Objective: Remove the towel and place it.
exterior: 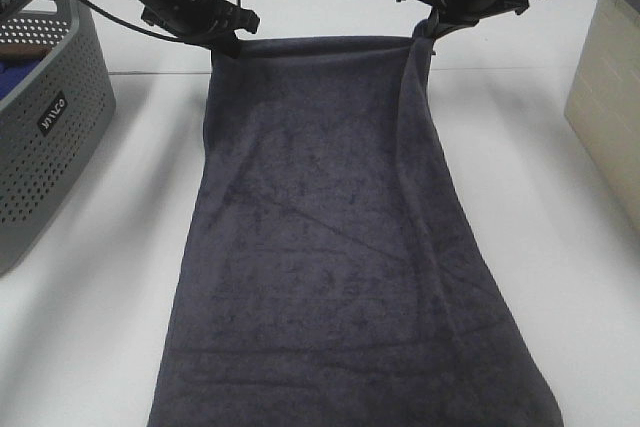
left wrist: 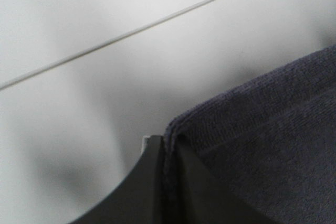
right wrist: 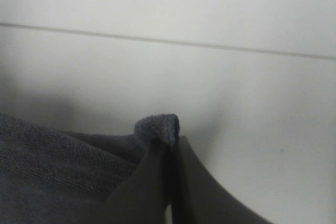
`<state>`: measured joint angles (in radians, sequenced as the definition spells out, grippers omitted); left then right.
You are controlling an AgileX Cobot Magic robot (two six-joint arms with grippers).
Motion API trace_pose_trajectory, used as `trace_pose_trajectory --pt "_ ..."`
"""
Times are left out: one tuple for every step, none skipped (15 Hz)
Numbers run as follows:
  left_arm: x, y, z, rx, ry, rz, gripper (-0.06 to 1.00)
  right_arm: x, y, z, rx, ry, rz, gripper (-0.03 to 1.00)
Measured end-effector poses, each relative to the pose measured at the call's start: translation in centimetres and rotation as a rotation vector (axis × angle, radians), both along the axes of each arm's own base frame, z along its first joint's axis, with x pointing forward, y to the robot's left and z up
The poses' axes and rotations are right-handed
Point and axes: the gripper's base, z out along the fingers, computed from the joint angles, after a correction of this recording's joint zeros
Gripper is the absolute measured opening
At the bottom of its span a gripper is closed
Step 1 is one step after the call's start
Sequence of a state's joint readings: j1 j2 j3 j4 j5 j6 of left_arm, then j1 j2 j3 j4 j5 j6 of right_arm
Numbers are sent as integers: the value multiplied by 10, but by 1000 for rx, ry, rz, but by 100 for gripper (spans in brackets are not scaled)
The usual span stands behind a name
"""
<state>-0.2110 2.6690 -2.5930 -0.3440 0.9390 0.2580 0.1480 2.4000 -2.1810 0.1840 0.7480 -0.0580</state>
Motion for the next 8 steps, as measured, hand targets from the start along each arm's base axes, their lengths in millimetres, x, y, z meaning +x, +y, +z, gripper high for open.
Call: trace_pose_trajectory --pt "2 0 2 -6 -28 10 2 2 0 3 5 -36 -6 1" --pt "5 0 4 -13 -61 22 2 4 0 5 5 -60 -7 1" --pt "6 0 4 -16 -76 27 2 5 0 6 0 -71 -3 1" --pt "11 -1 10 -31 -156 53 2 6 -1 6 -31 -103 27 1" --pt "13 -1 11 -36 -184 61 2 8 -2 7 -59 -127 40 1" --pt "14 -1 12 -38 -200 65 2 8 -3 7 -85 -137 53 1" --pt "15 -2 12 -39 -210 65 2 9 -4 8 -103 -152 60 1" --pt "15 -2 9 -38 -209 65 2 10 -3 9 -111 -170 67 1"
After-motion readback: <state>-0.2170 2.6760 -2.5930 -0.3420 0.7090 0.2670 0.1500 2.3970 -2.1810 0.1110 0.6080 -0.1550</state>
